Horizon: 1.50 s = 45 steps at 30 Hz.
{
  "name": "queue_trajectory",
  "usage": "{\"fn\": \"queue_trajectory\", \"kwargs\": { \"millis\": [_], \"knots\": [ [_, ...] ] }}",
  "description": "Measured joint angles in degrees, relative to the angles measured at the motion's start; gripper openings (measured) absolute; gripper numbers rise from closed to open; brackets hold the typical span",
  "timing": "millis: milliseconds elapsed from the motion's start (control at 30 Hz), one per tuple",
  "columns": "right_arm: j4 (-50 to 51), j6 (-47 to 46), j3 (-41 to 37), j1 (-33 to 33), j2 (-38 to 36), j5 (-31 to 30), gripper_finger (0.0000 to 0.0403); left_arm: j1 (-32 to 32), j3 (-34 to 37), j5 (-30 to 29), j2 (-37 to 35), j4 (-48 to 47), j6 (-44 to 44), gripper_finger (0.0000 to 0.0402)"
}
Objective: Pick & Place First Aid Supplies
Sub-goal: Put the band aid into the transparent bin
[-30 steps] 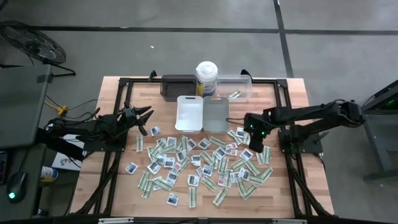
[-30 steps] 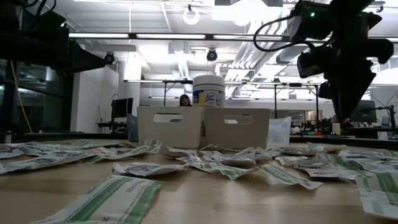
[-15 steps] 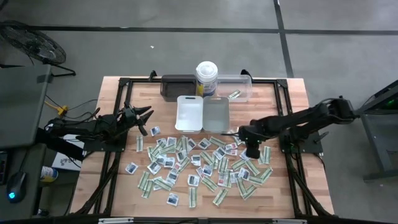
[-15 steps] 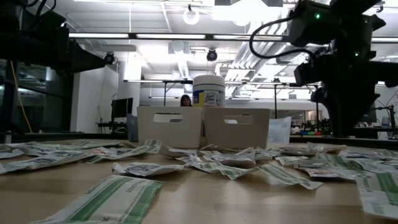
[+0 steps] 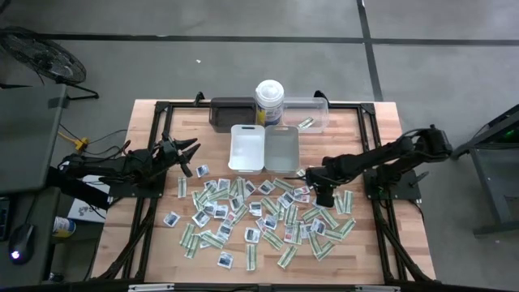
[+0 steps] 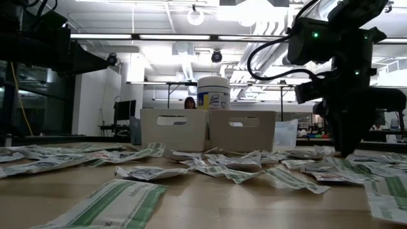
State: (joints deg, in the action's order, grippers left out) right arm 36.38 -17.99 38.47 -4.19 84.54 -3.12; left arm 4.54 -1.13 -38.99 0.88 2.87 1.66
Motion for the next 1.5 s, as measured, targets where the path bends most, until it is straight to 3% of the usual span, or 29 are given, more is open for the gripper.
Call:
{"fn": "queue_trajectory", "kwargs": {
  "millis": [300,633,867,1167,1333,1500],
  "knots": [
    [-0.2,0.0,0.3,0.1,1.6,0.1,0.0097,0.0,0.0,0.0,0.0,0.0,0.0,0.0101],
    [0.2,-0.2,0.2,1.7,1.6,0.9,0.0005,0.0,0.0,0.0,0.0,0.0,0.0,0.0101],
    [0.7,-5.0,-0.1,1.9,-0.2,1.9,0.0002,0.0,0.0,0.0,0.0,0.0,0.0,0.0101],
    [2.3,-15.4,-0.1,2.4,-8.5,5.6,0.0000,0.0,0.0,0.0,0.0,0.0,0.0,0.0101],
    [2.9,-20.5,0.5,4.8,-13.1,7.1,0.0000,0.0,0.0,0.0,0.0,0.0,0.0,0.0101],
    [5.8,-19.5,4.5,9.2,-15.8,5.8,0.0000,0.0,0.0,0.0,0.0,0.0,0.0,0.0101]
  ]
}}
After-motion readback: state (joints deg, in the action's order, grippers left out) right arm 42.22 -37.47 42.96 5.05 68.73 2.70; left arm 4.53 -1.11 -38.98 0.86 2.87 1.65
